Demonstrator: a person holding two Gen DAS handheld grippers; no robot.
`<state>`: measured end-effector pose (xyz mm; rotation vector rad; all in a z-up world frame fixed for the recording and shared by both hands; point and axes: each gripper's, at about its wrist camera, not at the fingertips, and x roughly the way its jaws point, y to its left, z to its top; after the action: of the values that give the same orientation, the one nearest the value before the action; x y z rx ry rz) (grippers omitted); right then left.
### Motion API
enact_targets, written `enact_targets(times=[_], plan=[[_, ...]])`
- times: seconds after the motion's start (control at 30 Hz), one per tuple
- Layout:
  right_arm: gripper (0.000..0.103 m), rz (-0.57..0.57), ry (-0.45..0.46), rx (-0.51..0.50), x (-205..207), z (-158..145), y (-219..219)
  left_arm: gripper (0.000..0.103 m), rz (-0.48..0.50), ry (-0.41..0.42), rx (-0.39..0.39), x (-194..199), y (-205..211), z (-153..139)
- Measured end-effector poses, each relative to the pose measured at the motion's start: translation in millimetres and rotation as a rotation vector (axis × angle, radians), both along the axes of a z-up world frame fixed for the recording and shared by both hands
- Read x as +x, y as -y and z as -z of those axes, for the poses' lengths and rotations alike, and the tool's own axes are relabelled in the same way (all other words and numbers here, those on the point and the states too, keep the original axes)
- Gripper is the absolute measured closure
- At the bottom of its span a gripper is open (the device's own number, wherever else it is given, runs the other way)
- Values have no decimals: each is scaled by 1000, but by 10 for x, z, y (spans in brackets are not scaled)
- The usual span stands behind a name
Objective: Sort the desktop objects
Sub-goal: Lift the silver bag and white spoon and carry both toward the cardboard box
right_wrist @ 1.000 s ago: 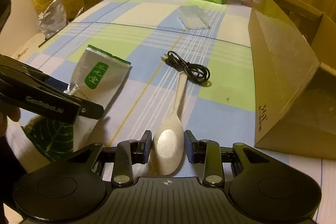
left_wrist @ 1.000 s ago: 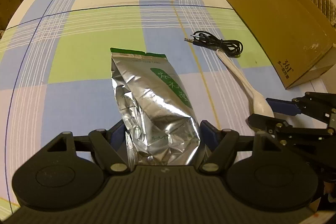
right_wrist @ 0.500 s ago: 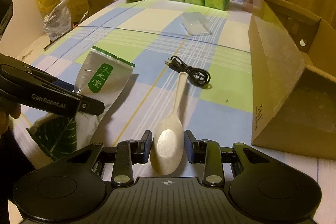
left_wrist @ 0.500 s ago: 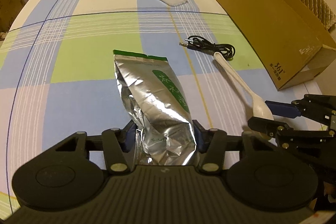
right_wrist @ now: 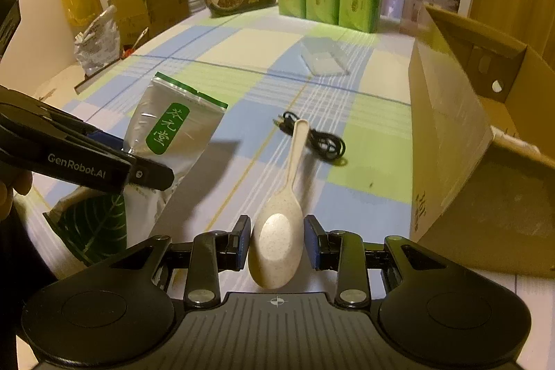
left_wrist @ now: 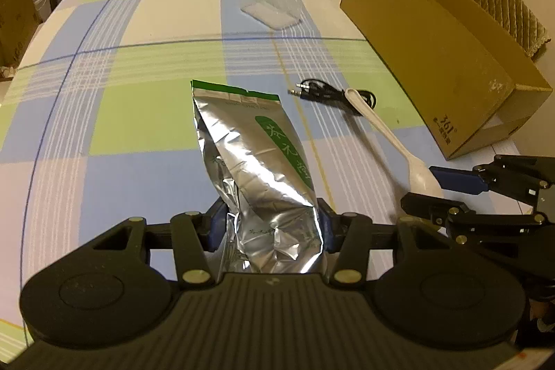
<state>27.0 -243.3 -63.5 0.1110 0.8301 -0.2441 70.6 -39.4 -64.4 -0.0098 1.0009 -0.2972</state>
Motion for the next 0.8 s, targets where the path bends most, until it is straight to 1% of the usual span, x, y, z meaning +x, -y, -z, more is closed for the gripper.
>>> enact_targets(times=[0.17, 0.4, 0.67, 0.8], plan=[[73, -1, 17, -10, -10, -67, -15, 57, -7, 15, -3, 28, -12, -90], [73, 8, 61, -40, -40, -251, 14, 57, -2, 48, -10, 34, 28, -252], [73, 25, 123, -87, -80, -553, 97, 57, 25, 117, -13, 100, 199, -557], [73, 47, 160, -109, -118, -745, 197, 57, 53, 157, -24, 163, 346, -749]])
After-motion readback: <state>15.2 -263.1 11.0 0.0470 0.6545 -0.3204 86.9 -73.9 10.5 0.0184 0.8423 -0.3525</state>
